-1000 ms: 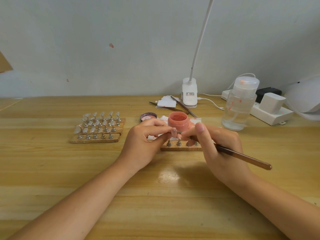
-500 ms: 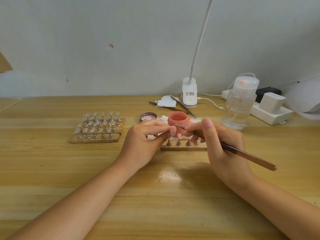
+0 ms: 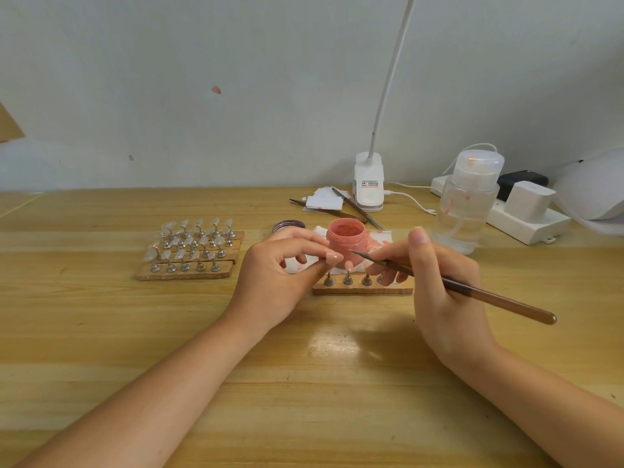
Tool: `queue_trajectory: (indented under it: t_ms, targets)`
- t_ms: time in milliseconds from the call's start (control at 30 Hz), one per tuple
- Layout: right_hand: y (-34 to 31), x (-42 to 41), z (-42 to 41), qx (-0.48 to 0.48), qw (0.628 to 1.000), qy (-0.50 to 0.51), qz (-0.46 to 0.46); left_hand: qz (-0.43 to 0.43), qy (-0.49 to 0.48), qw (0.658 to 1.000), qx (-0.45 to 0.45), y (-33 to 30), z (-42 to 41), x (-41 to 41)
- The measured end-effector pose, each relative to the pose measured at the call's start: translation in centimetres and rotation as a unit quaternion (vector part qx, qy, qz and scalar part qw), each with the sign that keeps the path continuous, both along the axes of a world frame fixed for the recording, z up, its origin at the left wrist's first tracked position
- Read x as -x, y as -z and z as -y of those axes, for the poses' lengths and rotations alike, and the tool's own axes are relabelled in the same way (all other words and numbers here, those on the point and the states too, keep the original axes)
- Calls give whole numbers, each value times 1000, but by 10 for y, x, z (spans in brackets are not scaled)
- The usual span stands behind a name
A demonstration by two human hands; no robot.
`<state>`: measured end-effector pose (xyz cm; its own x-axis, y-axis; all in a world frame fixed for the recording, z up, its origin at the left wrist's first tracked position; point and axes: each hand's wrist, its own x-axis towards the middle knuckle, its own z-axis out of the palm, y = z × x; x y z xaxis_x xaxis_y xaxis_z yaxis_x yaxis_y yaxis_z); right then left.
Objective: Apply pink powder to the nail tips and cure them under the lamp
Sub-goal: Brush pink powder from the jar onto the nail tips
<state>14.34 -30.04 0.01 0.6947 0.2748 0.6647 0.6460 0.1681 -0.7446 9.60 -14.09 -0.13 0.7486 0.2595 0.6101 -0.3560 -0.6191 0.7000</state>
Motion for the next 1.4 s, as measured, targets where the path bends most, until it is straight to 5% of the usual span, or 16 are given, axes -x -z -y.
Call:
queue_trajectory:
  t_ms: [333, 867, 1000, 1400]
  targets:
    - [3, 3, -2, 96, 994, -7, 53, 12, 18, 1000, -8, 1, 0, -2]
    - [2, 1, -2, 99, 993, 12, 65, 4, 5, 1000, 4, 3, -1, -1]
    - [5, 2, -1, 74, 997, -25, -3, 0, 2, 1000, 15, 2, 0, -2]
    - [3, 1, -1, 86, 993, 8, 76, 2, -1, 1000, 10, 2, 0, -1]
